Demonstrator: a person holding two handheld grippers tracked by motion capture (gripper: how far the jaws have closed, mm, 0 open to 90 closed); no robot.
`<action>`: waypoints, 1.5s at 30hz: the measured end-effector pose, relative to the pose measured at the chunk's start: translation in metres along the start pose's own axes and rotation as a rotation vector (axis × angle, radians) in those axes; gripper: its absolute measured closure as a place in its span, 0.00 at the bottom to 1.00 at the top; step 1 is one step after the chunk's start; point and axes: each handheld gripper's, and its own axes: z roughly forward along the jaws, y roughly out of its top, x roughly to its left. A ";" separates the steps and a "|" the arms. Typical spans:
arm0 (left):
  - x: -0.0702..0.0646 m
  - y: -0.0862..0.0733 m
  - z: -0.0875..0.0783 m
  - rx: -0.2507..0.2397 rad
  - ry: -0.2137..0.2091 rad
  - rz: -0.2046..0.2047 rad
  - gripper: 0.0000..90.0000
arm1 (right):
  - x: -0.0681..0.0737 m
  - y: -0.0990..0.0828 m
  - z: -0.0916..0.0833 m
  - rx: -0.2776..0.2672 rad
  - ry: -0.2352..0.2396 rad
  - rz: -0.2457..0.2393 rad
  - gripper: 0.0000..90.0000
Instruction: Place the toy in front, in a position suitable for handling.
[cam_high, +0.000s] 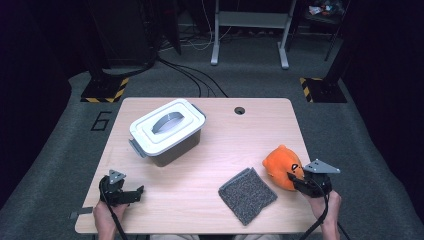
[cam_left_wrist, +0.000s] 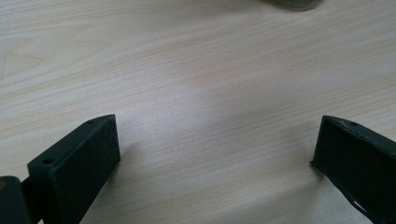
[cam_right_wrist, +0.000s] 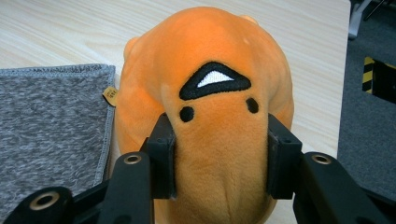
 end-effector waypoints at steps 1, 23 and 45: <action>0.000 0.000 0.000 0.000 0.001 0.002 0.00 | 0.000 0.001 0.000 0.002 -0.004 0.001 0.60; 0.000 0.000 0.000 0.000 0.001 0.002 0.00 | 0.017 0.033 0.003 -0.073 0.024 -0.046 0.60; 0.000 0.000 0.000 0.000 0.002 0.004 0.00 | 0.042 0.058 0.019 -0.096 0.076 -0.093 0.59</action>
